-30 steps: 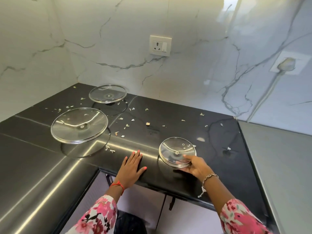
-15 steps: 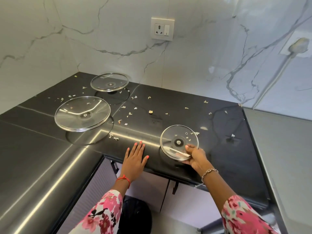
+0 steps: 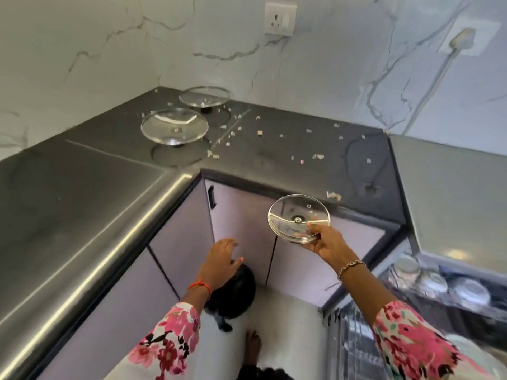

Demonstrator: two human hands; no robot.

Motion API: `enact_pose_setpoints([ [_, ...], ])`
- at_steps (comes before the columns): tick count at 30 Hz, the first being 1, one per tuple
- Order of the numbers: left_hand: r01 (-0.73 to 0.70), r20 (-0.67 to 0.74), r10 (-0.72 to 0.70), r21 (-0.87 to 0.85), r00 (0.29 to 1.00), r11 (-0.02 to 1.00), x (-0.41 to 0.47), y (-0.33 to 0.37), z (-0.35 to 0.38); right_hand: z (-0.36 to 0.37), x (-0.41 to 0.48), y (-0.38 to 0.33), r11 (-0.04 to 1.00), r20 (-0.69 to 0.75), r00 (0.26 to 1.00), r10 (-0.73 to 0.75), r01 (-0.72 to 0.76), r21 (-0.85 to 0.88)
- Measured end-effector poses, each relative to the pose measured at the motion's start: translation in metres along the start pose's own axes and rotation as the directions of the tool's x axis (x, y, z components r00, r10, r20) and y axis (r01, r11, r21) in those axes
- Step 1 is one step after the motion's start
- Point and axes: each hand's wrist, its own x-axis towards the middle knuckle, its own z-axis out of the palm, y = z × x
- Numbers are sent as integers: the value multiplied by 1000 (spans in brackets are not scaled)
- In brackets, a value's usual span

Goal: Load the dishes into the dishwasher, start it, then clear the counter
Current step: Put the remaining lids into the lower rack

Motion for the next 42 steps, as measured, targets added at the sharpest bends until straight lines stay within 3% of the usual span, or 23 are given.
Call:
enact_pose_setpoints([
  [5,85,213,-82,-9,974,996,-140,11,46,-74,-88,115,991,-130,983,133,-131,26],
  [9,110,356,-106,8,929,994,-236,33,72,-138,-156,191,963,-280,922,266,-265,43],
  [17,61,503,-93,79,860,995,-344,90,130,-256,-273,255,935,-492,851,183,-305,-180],
  [23,78,572,-102,66,814,995,-387,164,187,-358,-317,272,945,-603,788,123,-279,-171],
  [31,152,569,-124,-3,813,988,-412,286,256,-519,-317,268,897,-630,775,51,-312,-312],
  [42,119,609,-90,-7,788,993,-374,356,308,-564,-334,175,852,-588,797,-136,-209,-480],
])
